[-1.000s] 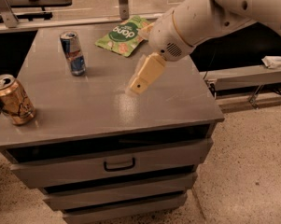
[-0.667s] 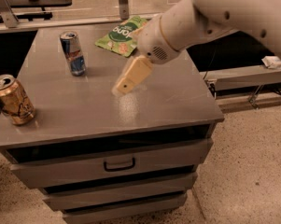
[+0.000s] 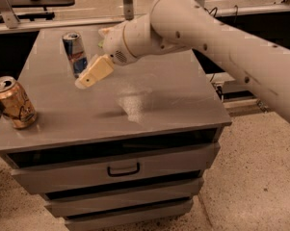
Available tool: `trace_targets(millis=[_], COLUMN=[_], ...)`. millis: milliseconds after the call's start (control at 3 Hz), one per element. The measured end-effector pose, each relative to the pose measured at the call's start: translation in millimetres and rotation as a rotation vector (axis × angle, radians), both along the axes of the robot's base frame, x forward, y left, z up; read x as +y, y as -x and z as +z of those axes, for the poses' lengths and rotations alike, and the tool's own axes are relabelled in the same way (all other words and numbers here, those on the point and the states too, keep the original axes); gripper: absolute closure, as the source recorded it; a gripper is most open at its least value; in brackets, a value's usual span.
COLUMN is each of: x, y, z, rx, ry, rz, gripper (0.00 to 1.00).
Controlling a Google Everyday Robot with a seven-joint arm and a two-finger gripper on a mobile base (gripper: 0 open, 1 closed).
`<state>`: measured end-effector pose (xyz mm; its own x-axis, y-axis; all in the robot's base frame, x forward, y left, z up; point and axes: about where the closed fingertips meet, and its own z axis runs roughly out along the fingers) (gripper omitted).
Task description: Knock redbull can over
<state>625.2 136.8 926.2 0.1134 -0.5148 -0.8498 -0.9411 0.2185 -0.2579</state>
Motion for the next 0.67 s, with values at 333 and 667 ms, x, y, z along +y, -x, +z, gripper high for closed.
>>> trace_targets(millis=[333, 667], x=[43.3, 90.0], y=[-26.4, -52.8], z=[-7.2, -16.5], rx=[-0.04, -0.047], ry=[-0.097, -0.205], rz=[0.039, 0.097], gripper=[0.0, 0.01])
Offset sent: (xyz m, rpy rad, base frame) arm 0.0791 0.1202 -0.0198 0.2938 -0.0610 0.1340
